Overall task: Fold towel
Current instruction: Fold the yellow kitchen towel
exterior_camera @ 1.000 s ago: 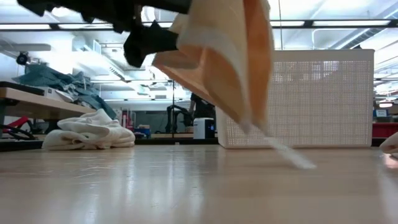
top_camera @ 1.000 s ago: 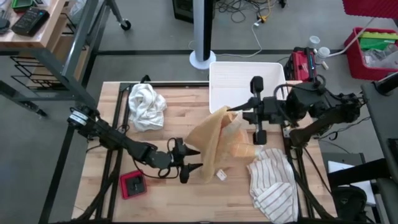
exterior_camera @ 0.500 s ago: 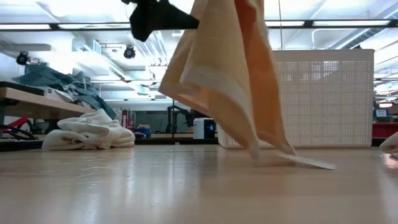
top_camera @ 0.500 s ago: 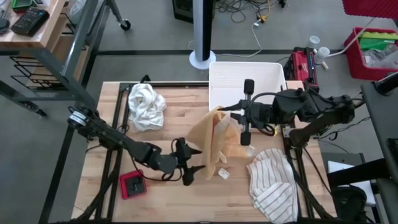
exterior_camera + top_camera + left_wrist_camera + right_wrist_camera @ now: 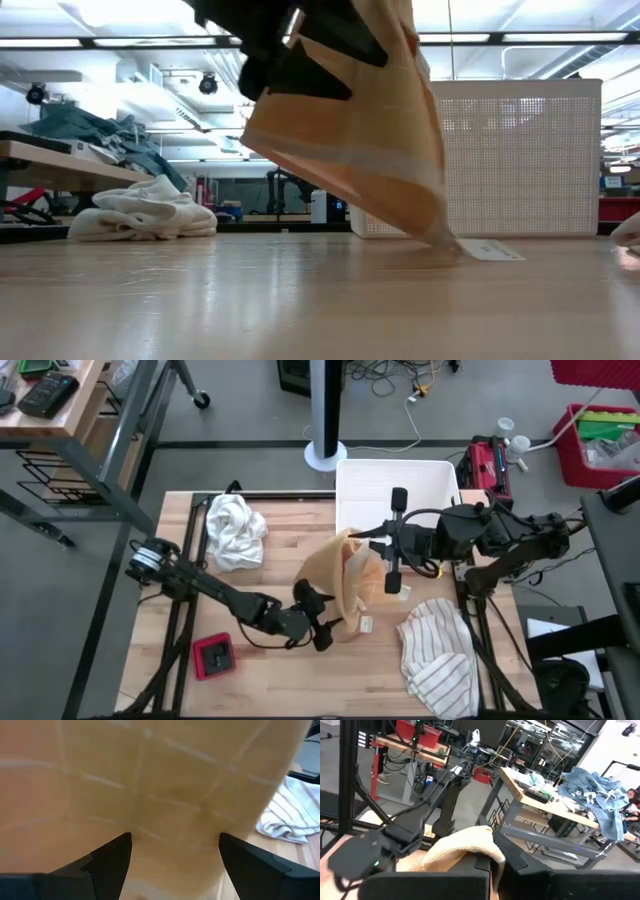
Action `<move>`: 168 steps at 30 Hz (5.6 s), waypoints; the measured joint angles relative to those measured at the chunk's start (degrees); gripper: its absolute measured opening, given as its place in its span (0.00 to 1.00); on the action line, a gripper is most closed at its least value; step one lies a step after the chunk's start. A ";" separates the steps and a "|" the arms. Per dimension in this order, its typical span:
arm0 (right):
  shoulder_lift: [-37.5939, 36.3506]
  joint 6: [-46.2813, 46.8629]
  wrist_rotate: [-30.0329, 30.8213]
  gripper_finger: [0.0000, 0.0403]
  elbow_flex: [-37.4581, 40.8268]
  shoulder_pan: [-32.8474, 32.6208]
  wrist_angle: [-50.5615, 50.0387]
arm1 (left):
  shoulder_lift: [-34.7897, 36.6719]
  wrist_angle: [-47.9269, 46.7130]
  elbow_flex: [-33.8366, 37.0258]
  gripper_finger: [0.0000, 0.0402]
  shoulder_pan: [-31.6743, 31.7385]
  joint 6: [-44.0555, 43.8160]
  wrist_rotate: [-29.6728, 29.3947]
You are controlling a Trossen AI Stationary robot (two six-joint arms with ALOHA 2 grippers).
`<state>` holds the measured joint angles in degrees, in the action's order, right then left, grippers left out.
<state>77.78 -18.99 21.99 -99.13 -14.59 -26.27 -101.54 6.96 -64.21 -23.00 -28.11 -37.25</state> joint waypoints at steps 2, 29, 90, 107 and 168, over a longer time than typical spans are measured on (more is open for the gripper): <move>0.00 -0.45 1.61 0.00 0.00 -0.02 -0.04 | -1.24 -0.14 -1.40 0.73 0.02 1.02 0.44; -0.04 0.06 16.78 0.00 0.00 -0.02 -6.08 | -2.05 -23.57 -10.07 0.69 -0.35 -2.80 -10.73; -2.34 13.38 -8.78 0.38 8.74 -2.83 -40.19 | 29.60 -15.67 -9.90 0.00 -11.57 3.22 -19.13; 6.81 -14.81 16.40 0.28 12.09 -14.24 -29.60 | 30.12 -11.41 -9.90 0.00 -11.57 3.53 -19.02; -6.77 60.19 0.55 0.27 62.43 -6.57 47.30 | 30.16 32.95 18.38 0.00 -12.38 16.48 -15.10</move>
<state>71.01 41.20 22.54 -36.70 -21.16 21.03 -71.37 39.91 -45.83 -35.38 -11.63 -52.35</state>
